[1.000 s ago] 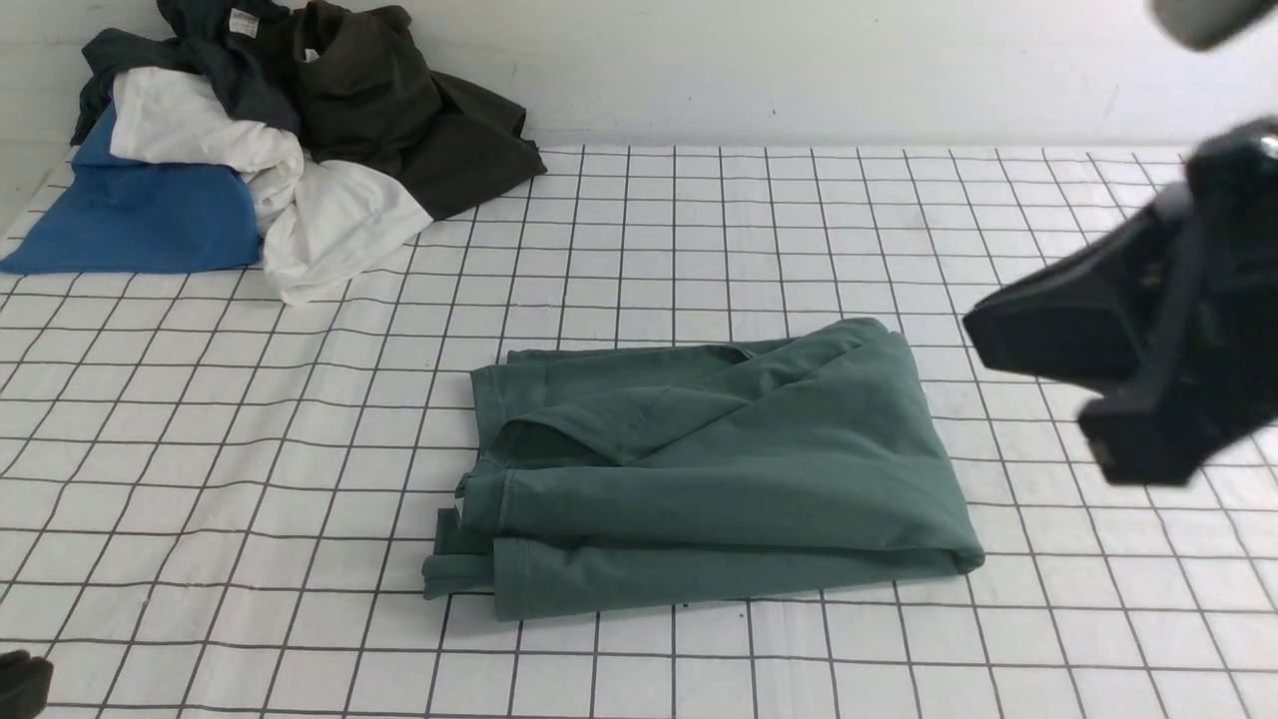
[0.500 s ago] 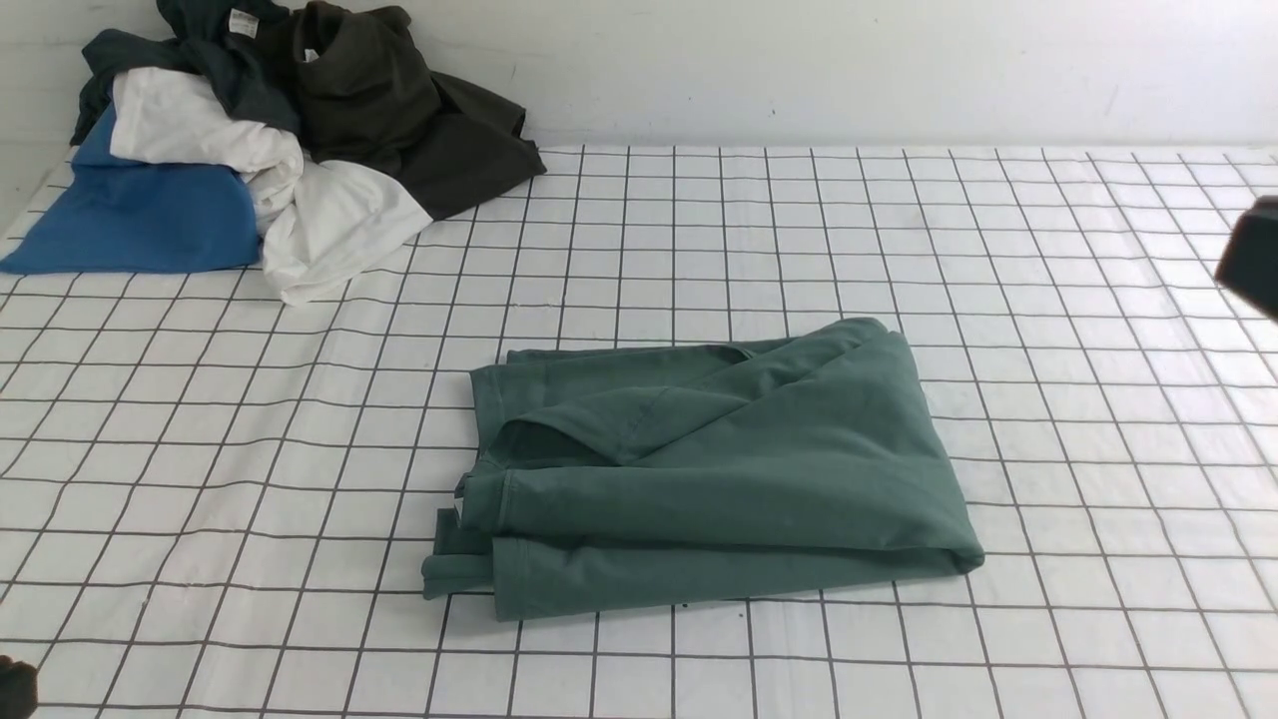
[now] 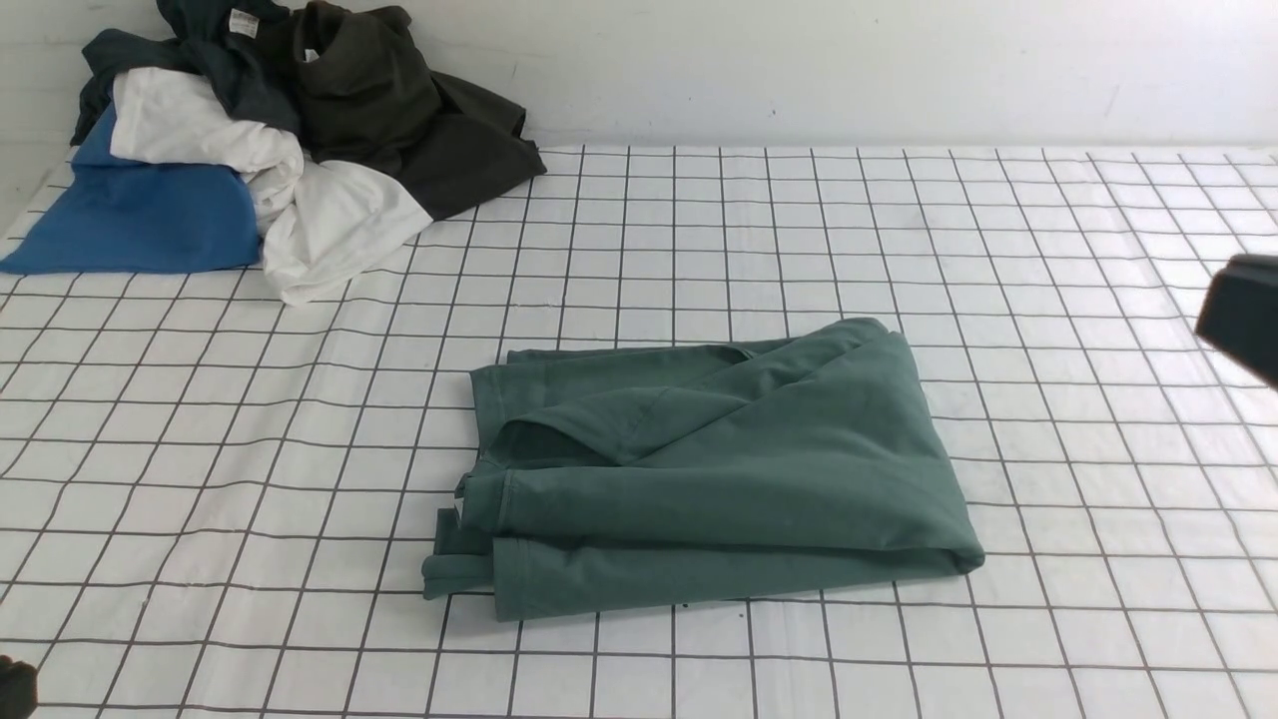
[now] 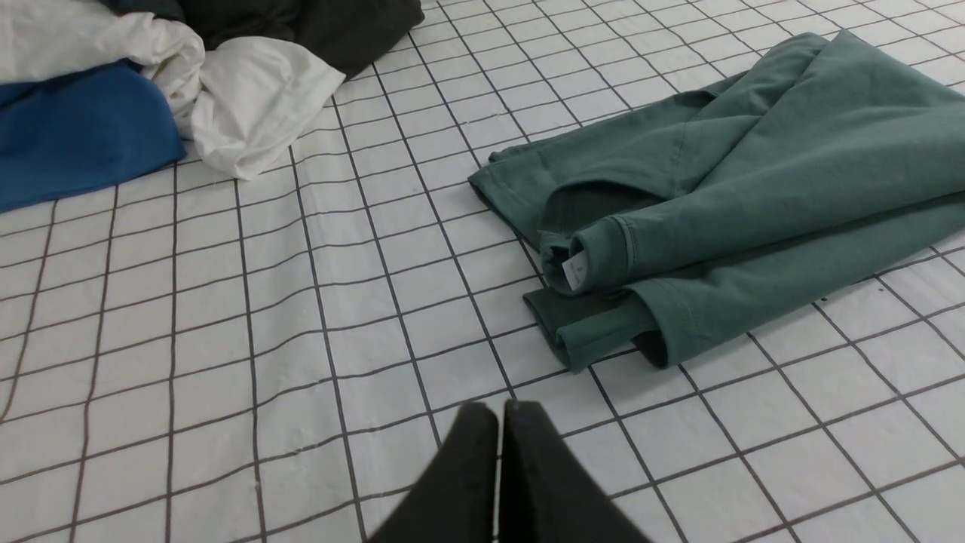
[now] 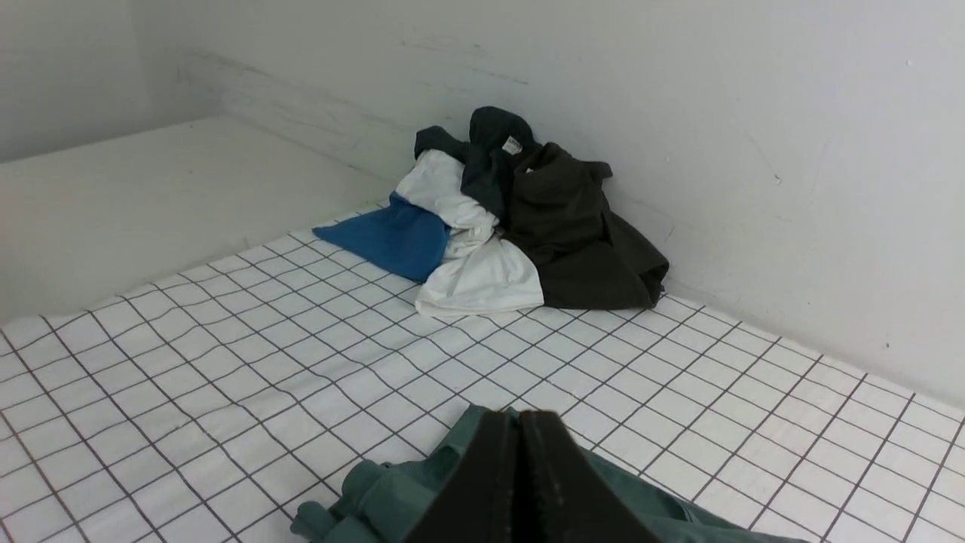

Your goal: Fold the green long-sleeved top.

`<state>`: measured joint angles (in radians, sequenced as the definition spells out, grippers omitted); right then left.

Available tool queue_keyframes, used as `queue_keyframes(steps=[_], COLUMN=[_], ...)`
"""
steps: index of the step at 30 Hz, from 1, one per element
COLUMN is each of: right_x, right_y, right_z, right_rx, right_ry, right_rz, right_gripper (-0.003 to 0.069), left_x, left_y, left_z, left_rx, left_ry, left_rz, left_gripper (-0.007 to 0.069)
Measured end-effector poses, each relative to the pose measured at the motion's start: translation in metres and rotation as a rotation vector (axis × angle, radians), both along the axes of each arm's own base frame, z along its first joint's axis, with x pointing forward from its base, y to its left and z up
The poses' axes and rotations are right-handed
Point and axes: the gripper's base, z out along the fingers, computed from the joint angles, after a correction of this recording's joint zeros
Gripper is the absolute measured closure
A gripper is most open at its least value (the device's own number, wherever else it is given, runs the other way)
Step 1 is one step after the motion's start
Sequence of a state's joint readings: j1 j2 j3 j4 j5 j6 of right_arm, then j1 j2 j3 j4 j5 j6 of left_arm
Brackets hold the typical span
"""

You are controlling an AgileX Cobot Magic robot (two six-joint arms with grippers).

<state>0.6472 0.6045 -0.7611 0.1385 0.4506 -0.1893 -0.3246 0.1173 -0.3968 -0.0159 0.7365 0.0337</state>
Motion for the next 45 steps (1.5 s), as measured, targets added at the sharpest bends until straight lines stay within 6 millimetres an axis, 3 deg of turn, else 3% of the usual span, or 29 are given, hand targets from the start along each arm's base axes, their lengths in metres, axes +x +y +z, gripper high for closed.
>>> queue_keyframes(steps=[14, 20, 27, 31, 38, 45], right_x=[0.001, -0.002, -0.028, -0.035, -0.036, -0.037], right_y=[0.0, -0.019, -0.062, -0.074, -0.08, -0.075], right_z=[-0.007, -0.057, -0.145, -0.181, -0.203, -0.205], right_rx=[0.002, 0.092, 0.226, 0.254, 0.241, 0.13], right_ry=[-0.002, -0.098, -0.098, -0.056, 0.117, 0.121], right_rz=[-0.004, -0.138, -0.507, -0.694, -0.815, -0.705], right_gripper=[0.0673, 0.0673, 0.0673, 0.0673, 0.0673, 0.0673], left_x=[0.0, 0.0, 0.0, 0.0, 0.0, 0.0], left_y=[0.0, 0.0, 0.0, 0.0, 0.0, 0.0], left_z=[0.0, 0.0, 0.0, 0.0, 0.0, 0.0], left_rx=[0.0, 0.0, 0.0, 0.0, 0.0, 0.0], left_ry=[0.0, 0.0, 0.0, 0.001, 0.0, 0.0], left_rz=[0.0, 0.0, 0.0, 0.0, 0.0, 0.0], left_gripper=[0.0632, 0.0632, 0.0632, 0.0632, 0.0632, 0.0632])
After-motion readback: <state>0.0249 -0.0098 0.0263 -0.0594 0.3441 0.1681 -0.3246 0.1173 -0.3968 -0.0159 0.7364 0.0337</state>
